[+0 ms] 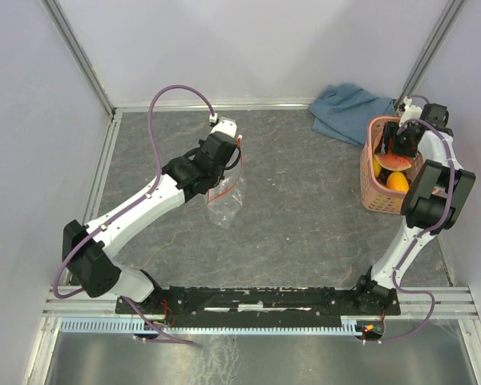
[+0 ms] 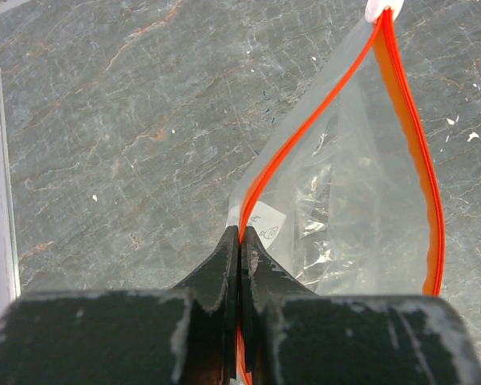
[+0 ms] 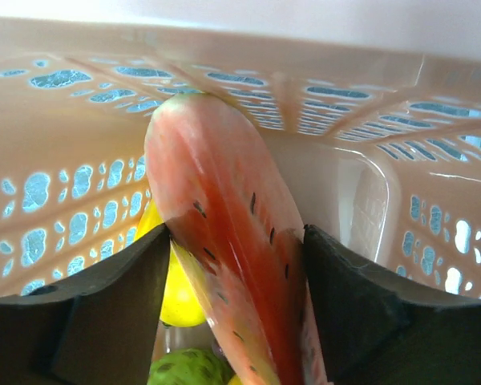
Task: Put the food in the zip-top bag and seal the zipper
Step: Pick up the fake fruit from the bin.
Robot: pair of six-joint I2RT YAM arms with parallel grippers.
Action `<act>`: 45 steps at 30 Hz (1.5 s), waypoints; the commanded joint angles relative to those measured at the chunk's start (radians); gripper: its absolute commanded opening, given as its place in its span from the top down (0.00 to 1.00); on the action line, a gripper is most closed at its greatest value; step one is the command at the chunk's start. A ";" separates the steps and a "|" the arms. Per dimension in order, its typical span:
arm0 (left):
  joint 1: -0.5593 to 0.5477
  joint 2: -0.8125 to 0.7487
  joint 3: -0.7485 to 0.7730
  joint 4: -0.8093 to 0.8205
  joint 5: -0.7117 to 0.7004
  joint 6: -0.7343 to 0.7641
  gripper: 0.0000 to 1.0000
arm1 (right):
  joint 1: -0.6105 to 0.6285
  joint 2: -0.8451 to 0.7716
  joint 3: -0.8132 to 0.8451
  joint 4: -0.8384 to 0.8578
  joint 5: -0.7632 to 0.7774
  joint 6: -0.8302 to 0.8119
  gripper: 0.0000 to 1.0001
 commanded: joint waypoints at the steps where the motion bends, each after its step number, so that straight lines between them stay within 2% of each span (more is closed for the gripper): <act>1: -0.002 0.005 0.046 0.014 0.011 0.015 0.97 | -0.004 -0.024 0.028 -0.005 -0.017 0.043 0.32; 7: -0.002 0.004 0.050 0.013 0.045 0.016 0.97 | -0.005 -0.104 -0.021 0.081 -0.005 0.125 0.54; 9: -0.002 0.002 0.050 0.014 0.046 0.017 0.97 | -0.003 -0.121 -0.038 0.103 -0.004 0.144 0.59; 17: -0.002 0.004 0.051 0.014 0.082 0.017 0.97 | -0.003 -0.184 -0.135 0.182 0.024 0.223 0.72; 23: -0.001 0.003 0.051 0.013 0.084 0.017 0.97 | -0.002 -0.228 -0.190 0.223 0.067 0.288 0.75; 37: -0.002 0.021 0.056 0.004 0.096 0.018 0.97 | -0.002 -0.141 -0.188 0.131 0.067 0.315 0.32; 42: -0.002 0.024 0.058 0.003 0.097 0.019 0.97 | 0.001 -0.114 -0.204 0.125 0.081 0.318 0.22; 45: -0.003 0.025 0.059 0.003 0.098 0.019 0.97 | 0.004 -0.106 -0.206 0.127 0.089 0.316 0.21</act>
